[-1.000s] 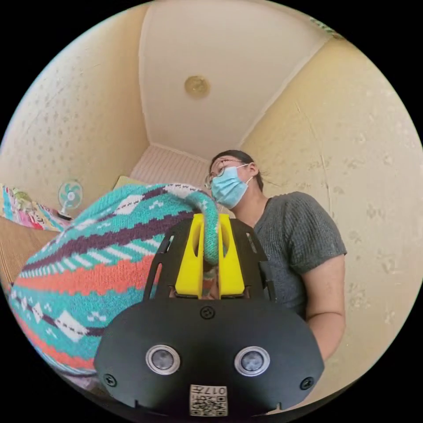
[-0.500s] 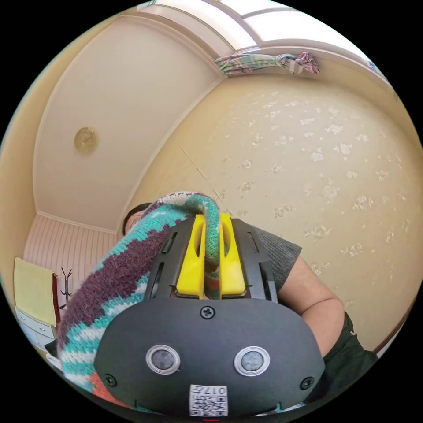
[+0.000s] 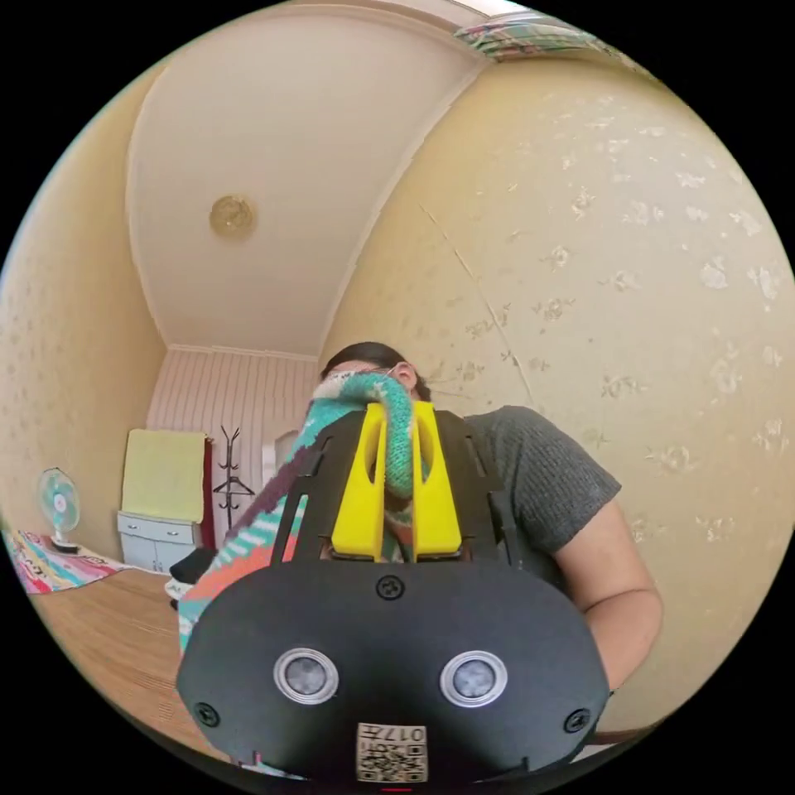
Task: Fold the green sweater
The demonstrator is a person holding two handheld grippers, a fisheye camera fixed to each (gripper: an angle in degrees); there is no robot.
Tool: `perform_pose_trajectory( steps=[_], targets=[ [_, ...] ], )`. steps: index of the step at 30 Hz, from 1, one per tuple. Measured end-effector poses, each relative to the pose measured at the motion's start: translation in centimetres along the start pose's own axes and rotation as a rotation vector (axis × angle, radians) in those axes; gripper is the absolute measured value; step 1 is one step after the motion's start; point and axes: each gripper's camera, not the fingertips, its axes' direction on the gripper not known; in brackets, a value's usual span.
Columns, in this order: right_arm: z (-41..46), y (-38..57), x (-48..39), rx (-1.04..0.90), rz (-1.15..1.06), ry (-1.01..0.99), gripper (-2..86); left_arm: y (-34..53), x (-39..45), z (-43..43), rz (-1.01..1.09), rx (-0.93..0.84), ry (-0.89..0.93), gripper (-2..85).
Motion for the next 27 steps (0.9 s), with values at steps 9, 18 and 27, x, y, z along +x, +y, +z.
perform_pose_trajectory(
  steps=[9, 18, 27],
  targets=[
    [-9.4, -4.7, -13.7, 0.431, 0.055, 0.378, 7.2, -0.7, -9.8, 7.3, -0.308, -0.424, -0.616, 4.5],
    [-8.7, -1.8, -29.8, 0.753, -0.171, 0.568, 6.9, -1.8, -7.2, 18.6, 0.033, -0.430, -1.199, 4.4],
    [-4.4, -8.9, -29.3, 0.375, -0.054, 0.578, 6.8, -2.4, -12.3, 21.7, -0.013, -0.375, -1.127, 4.4]
  ],
)
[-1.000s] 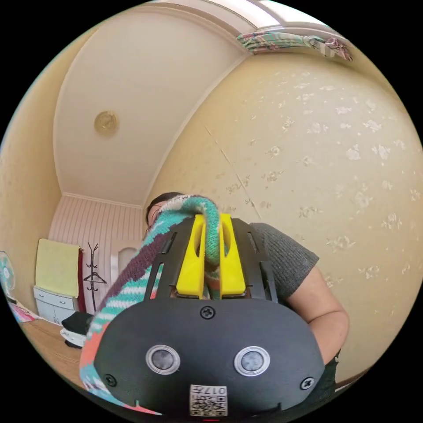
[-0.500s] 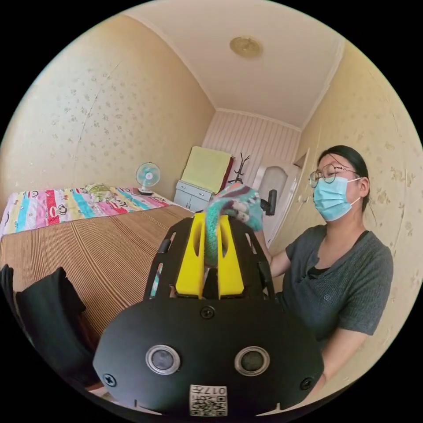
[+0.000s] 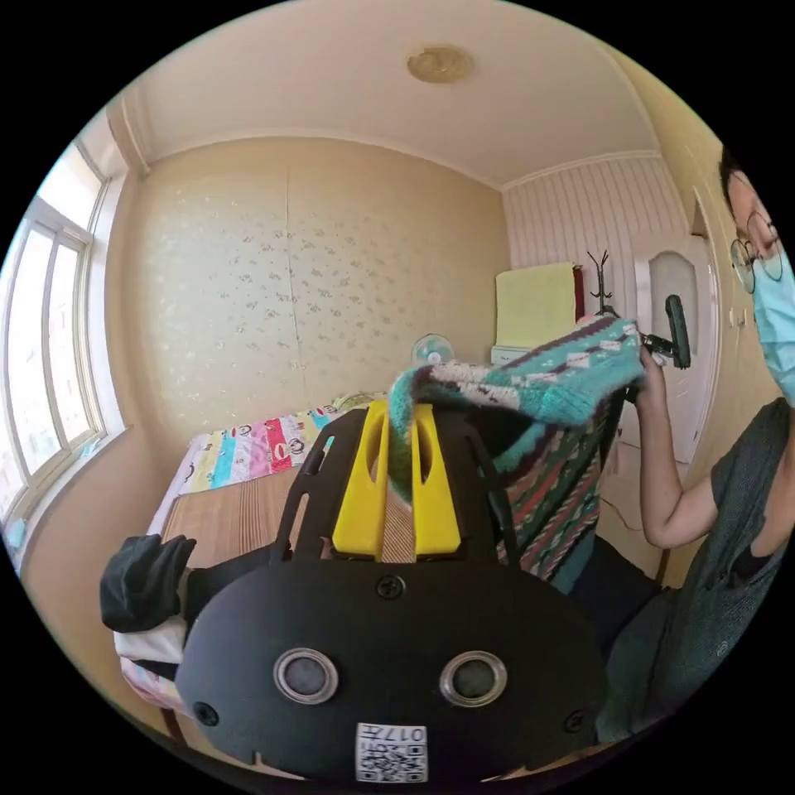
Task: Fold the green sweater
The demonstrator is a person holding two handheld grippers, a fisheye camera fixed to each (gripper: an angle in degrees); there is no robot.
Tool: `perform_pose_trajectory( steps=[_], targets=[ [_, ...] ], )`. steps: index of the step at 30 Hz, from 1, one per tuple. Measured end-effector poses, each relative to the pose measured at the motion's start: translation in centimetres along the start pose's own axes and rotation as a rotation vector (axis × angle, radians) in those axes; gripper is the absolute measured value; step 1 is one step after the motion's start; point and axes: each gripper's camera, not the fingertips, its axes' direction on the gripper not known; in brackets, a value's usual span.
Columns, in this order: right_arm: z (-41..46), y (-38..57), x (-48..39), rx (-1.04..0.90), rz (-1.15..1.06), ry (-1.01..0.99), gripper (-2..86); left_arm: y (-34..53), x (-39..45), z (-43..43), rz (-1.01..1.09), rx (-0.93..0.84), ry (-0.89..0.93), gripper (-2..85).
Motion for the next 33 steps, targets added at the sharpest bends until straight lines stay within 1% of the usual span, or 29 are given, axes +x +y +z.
perform_pose_trajectory(
  steps=[1, 2, 3, 5, 6, 7, 8, 10, 12, 13, 15, 16, 17, 19, 20, 21, 22, 23, 25, 27, 29, 30, 31, 32, 33],
  targets=[
    [-0.3, 0.3, -0.1, -0.013, -0.017, -0.032, 6.8, 0.6, -0.5, -1.2, -0.004, 0.098, 0.083, 4.2],
    [-0.8, 0.6, -0.1, -0.018, -0.051, -0.093, 6.8, 1.2, -1.0, -2.1, -0.011, 0.169, 0.123, 4.2],
    [-0.9, 0.7, -0.2, -0.030, -0.076, -0.122, 6.8, 1.4, -1.4, -2.3, -0.031, 0.183, 0.129, 4.1],
    [0.0, 0.1, -1.0, -0.150, -0.195, -0.215, 6.7, 1.3, -3.1, -1.5, -0.121, 0.140, 0.134, 4.0],
    [0.7, -0.2, -1.1, -0.197, -0.201, -0.235, 6.7, 1.3, -3.4, -1.0, -0.143, 0.121, 0.125, 4.0],
    [2.5, -0.8, -1.4, -0.305, -0.187, -0.258, 6.7, 1.5, -4.0, -0.1, -0.187, 0.090, 0.093, 4.1],
    [3.9, -1.2, -1.9, -0.360, -0.171, -0.251, 6.7, 1.7, -4.4, 0.3, -0.222, 0.079, 0.073, 4.1],
    [4.8, -1.3, -2.8, -0.360, -0.150, -0.208, 6.7, 2.1, -4.5, 0.0, -0.247, 0.099, 0.095, 4.1],
    [4.2, -1.2, -3.1, -0.317, -0.117, -0.199, 6.8, 2.6, -4.1, -1.1, -0.233, 0.153, 0.112, 4.2],
    [3.4, -1.1, -3.0, -0.283, -0.086, -0.213, 6.9, 2.8, -3.6, -1.9, -0.208, 0.188, 0.099, 4.2],
    [2.2, -1.2, -3.5, -0.243, -0.104, -0.220, 6.9, 2.7, -3.7, -2.5, -0.197, 0.178, 0.072, 4.2],
    [2.0, -1.6, -4.3, -0.263, -0.161, -0.228, 7.0, 2.5, -4.7, -2.5, -0.226, 0.139, 0.079, 4.3],
    [2.8, -2.1, -5.2, -0.349, -0.233, -0.237, 7.0, 2.6, -6.0, -2.5, -0.273, 0.116, 0.106, 4.3],
    [4.5, -2.9, -5.9, -0.475, -0.339, -0.273, 6.7, 3.2, -7.3, -3.1, -0.318, 0.134, 0.169, 4.2],
    [5.2, -3.4, -5.5, -0.502, -0.345, -0.362, 6.6, 3.7, -7.4, -4.1, -0.318, 0.174, 0.198, 4.2],
    [5.2, -3.8, -5.0, -0.487, -0.332, -0.437, 6.5, 4.0, -7.4, -4.8, -0.314, 0.203, 0.203, 4.2],
    [5.3, -4.2, -4.8, -0.482, -0.361, -0.656, 6.4, 4.6, -7.4, -6.4, -0.305, 0.271, 0.221, 4.2],
    [5.2, -4.2, -5.6, -0.522, -0.457, -0.896, 6.3, 5.3, -7.8, -8.0, -0.293, 0.330, 0.265, 4.1],
    [4.5, -3.7, -7.3, -0.586, -0.605, -1.098, 6.2, 6.1, -8.8, -9.8, -0.301, 0.378, 0.320, 4.1],
    [4.7, -4.0, -7.3, -0.637, -0.561, -1.061, 6.2, 6.7, -9.4, -10.8, -0.360, 0.381, 0.279, 4.2],
    [6.6, -4.7, -4.4, -0.683, -0.360, -0.783, 6.2, 6.7, -8.8, -11.9, -0.344, 0.362, 0.181, 4.2],
    [6.7, -4.9, -3.4, -0.667, -0.304, -0.721, 6.1, 6.4, -8.4, -12.1, -0.329, 0.348, 0.163, 4.2],
    [6.3, -5.1, -1.6, -0.624, -0.197, -0.654, 6.1, 5.7, -7.3, -12.4, -0.297, 0.314, 0.128, 4.2],
    [5.0, -5.1, 0.2, -0.552, -0.094, -0.626, 6.0, 4.5, -5.6, -13.1, -0.251, 0.283, 0.120, 4.2],
    [4.0, -5.0, 1.0, -0.503, -0.049, -0.617, 6.0, 3.8, -4.4, -13.7, -0.214, 0.271, 0.114, 4.2]
  ],
)
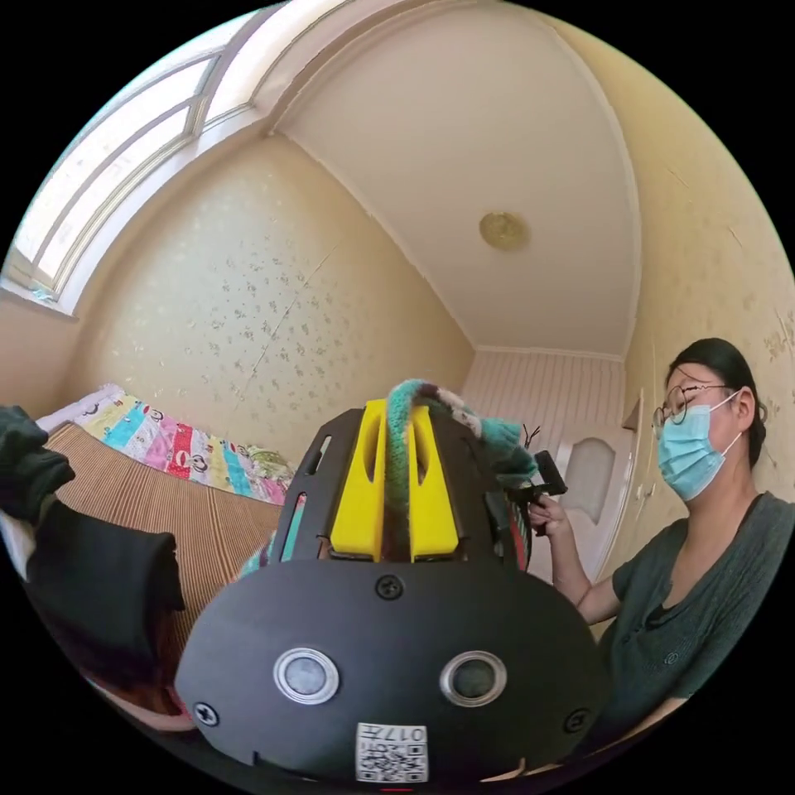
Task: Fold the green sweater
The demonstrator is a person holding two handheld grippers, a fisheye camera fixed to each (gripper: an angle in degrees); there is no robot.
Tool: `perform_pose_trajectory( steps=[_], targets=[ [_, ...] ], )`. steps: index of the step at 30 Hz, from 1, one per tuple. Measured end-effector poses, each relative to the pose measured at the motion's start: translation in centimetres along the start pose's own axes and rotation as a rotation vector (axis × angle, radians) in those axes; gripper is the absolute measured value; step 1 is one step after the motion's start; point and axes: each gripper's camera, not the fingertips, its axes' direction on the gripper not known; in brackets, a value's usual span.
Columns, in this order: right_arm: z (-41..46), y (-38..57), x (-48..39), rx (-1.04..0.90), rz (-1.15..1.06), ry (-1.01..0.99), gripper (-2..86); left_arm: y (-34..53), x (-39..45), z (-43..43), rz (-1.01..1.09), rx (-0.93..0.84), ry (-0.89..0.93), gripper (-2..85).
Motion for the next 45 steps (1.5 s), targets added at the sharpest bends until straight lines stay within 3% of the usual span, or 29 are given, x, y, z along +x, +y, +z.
perform_pose_trajectory(
  steps=[3, 4, 8, 12, 18, 21, 23, 24, 26, 28, 33, 38, 39, 41, 45],
  targets=[
    [-6.5, 5.6, -1.8, 0.387, 0.054, 0.045, 6.1, -2.4, 8.9, -2.7, 0.215, 0.018, -0.161, 4.1],
    [-8.6, 7.9, -3.3, 0.529, 0.046, 0.080, 6.1, -2.8, 12.2, -3.4, 0.254, 0.058, -0.305, 4.2],
    [-10.9, 13.9, -8.2, 0.947, 0.025, 0.160, 6.1, -0.3, 17.4, -3.5, 0.185, 0.327, -0.593, 4.2],
    [-11.9, 15.2, -9.3, 1.038, 0.035, 0.268, 6.4, 3.4, 17.4, -3.4, 0.281, 0.526, -0.649, 4.5],
    [-13.8, 11.4, -3.9, 0.914, -0.112, 0.299, 7.4, 2.4, 5.6, 0.3, 0.169, 0.547, -0.404, 4.5],
    [-12.6, 3.2, 0.8, 0.733, -0.145, 0.362, 7.5, -2.6, -4.4, 10.8, 0.028, 0.368, -0.419, 4.6],
    [-9.7, -7.1, 8.4, 0.557, -0.071, 0.495, 8.0, -6.8, -14.8, 24.5, 0.036, -0.034, -0.488, 4.8],
    [-8.7, -9.8, 11.0, 0.502, -0.039, 0.528, 8.2, -6.9, -17.8, 28.0, 0.019, -0.156, -0.522, 4.9],
    [-2.9, -19.0, 23.5, 0.231, 0.123, 0.643, 9.6, -3.4, -28.2, 37.1, -0.130, -0.598, -0.613, 7.0],
    [2.5, -21.0, 32.5, -0.030, 0.301, 0.588, 9.5, 1.3, -31.0, 38.5, -0.086, -0.692, -0.604, 7.8],
    [10.5, -11.6, 40.0, -0.061, 0.311, 0.320, 8.4, 18.3, -32.4, 37.5, -0.011, -0.881, -0.526, 9.3],
    [25.1, 2.7, 46.5, -0.461, 0.408, 0.272, 8.6, 34.4, -32.6, 35.7, -0.083, -1.080, -0.468, 10.6],
    [26.2, 4.1, 46.7, -0.493, 0.404, 0.283, 8.6, 35.2, -32.5, 35.6, -0.056, -1.091, -0.488, 10.7],
    [25.3, 7.7, 44.4, -0.310, 0.257, 0.436, 8.4, 36.3, -32.6, 35.1, 0.084, -1.082, -0.565, 11.7],
    [24.6, 8.3, 44.0, -0.333, 0.222, 0.513, 8.0, 34.2, -36.5, 33.8, -0.004, -0.995, -0.517, 12.3]
  ],
)
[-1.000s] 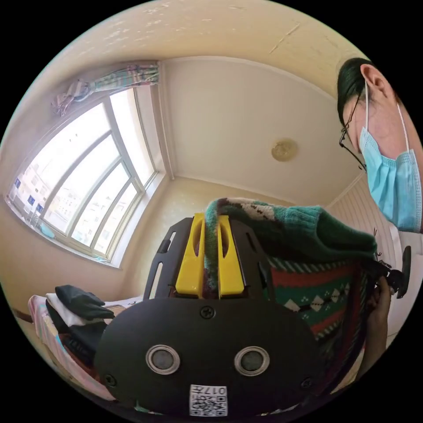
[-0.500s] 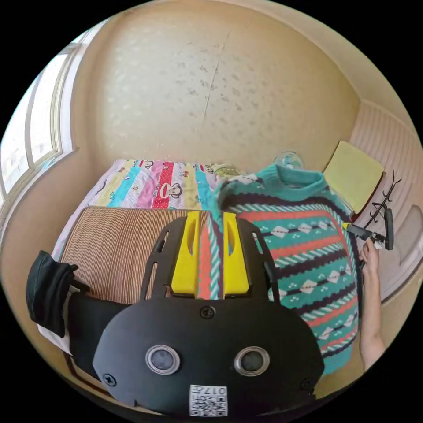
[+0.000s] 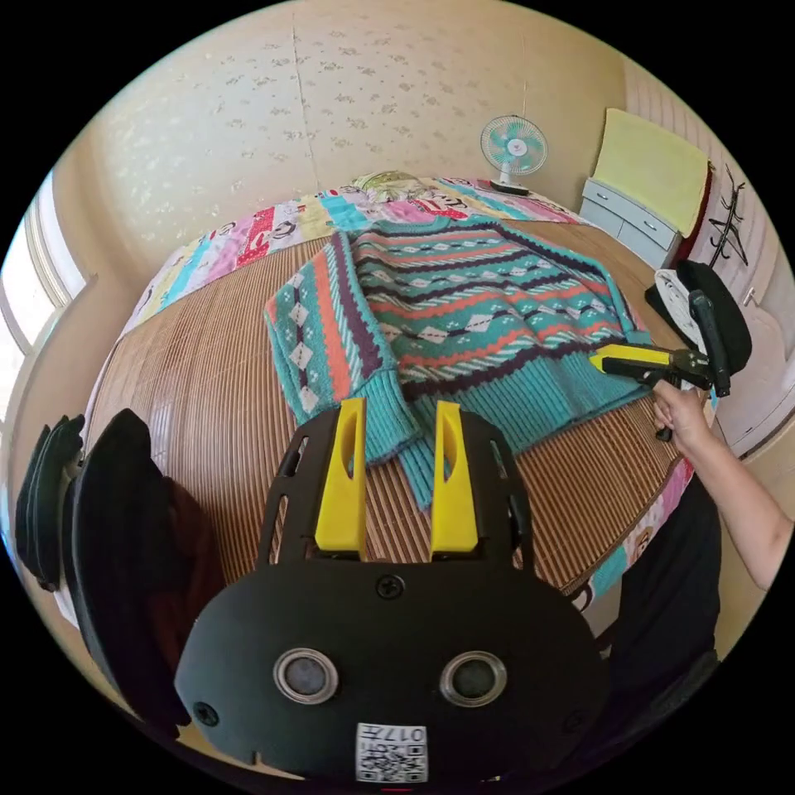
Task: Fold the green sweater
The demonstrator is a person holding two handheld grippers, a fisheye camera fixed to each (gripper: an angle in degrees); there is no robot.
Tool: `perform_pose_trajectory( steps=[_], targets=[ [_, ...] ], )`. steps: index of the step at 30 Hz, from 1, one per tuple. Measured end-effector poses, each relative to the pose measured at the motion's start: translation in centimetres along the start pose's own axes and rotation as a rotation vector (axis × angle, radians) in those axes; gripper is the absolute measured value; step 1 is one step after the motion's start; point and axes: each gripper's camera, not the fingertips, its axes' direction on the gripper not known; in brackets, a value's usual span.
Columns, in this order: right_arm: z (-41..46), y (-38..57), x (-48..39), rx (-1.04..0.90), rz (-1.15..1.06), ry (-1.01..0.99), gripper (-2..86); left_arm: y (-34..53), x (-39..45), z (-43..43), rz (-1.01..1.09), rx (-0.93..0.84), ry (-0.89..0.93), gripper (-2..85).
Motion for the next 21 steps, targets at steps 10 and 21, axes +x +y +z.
perform_pose_trajectory(
  steps=[10, 21],
  targets=[
    [-1.5, 0.6, 7.3, -0.063, 0.168, -0.138, 6.5, 1.7, -0.2, 8.5, 0.079, -0.280, -0.013, 12.3],
    [-10.1, 11.3, 6.2, -0.236, 0.075, -0.157, 5.6, 14.7, 3.6, 0.1, 0.198, -0.378, -0.087, 9.1]
  ],
)
